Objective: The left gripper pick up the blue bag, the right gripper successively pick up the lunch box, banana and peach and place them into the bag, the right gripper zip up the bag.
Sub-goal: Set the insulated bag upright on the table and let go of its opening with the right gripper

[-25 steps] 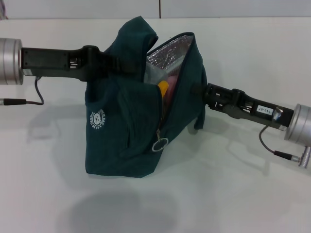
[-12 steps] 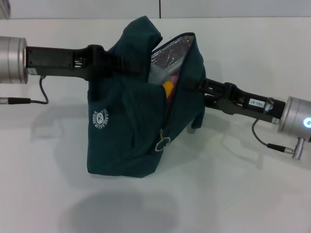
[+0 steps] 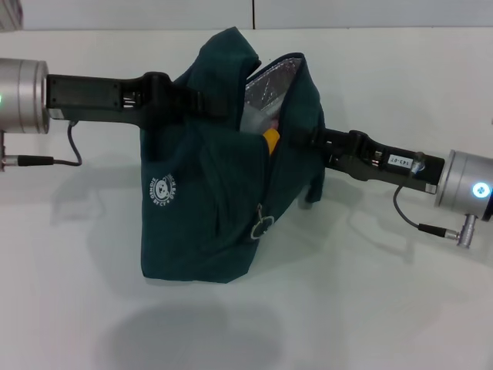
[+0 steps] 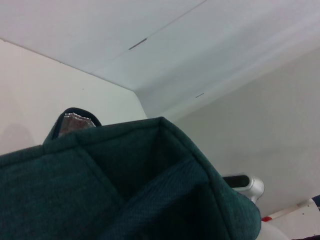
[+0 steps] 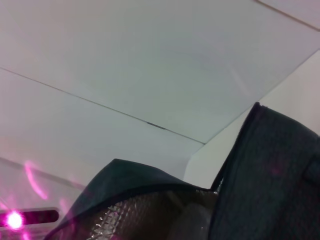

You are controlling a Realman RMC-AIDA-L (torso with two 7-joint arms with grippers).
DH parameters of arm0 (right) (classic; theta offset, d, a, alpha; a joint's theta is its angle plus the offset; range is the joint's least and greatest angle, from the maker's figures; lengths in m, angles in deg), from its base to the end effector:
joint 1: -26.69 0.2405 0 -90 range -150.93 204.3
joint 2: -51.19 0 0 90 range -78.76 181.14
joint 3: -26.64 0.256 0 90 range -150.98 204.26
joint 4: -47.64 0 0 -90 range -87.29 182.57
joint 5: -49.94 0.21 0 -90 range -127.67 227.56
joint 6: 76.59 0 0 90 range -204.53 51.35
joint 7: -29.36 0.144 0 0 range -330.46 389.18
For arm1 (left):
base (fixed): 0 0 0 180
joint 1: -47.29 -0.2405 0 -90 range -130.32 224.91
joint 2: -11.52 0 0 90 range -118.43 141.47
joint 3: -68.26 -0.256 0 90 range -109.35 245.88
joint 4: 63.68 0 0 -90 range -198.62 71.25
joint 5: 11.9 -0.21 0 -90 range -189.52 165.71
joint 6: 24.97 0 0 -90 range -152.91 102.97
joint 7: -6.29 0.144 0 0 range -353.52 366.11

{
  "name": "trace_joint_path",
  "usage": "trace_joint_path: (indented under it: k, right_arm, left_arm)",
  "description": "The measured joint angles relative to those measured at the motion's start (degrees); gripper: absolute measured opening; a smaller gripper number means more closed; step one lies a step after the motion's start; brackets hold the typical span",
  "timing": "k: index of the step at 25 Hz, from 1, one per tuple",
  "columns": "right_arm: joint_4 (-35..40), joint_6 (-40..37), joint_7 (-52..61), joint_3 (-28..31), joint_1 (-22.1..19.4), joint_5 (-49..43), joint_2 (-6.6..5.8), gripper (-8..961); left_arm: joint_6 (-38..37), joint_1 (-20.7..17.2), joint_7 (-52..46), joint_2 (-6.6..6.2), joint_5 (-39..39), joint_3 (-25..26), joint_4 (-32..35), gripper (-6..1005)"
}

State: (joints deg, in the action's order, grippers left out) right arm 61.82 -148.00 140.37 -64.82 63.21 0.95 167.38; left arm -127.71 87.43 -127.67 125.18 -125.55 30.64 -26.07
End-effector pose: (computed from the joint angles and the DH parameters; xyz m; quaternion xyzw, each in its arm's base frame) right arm 0.2225 0.3475 -0.0681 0.7264 -0.5793 -0.3699 0.0032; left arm -0.2028 0.3555 0.0419 0.8058 0.5240 0.2626 0.0844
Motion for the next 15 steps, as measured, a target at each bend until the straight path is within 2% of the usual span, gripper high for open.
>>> trace_joint_path:
  k: [5, 7, 11, 15]
  right_arm:
    - [0.0, 0.2, -0.1, -0.2, 0.5, -0.2, 0.00, 654]
    - [0.0, 0.2, -0.1, -0.3, 0.5, -0.2, 0.00, 474]
    - [0.3, -0.2, -1.8, -0.2, 0.1, 0.0, 0.00, 440]
    - [3.7, -0.8, -4.8, 0.4, -2.2, 0.3, -0.06, 384]
  left_arm:
    - [0.0, 0.2, 0.3, -0.02, 0.0, 0.0, 0.0, 28]
    - [0.0, 0.2, 0.3, -0.02, 0.0, 0.0, -0.1, 28]
    - [0.0, 0.1, 0.4, -0.08, 0.0, 0.2, -0.1, 28]
    - [0.1, -0.2, 0.3, -0.30, 0.2, 0.4, -0.1, 28]
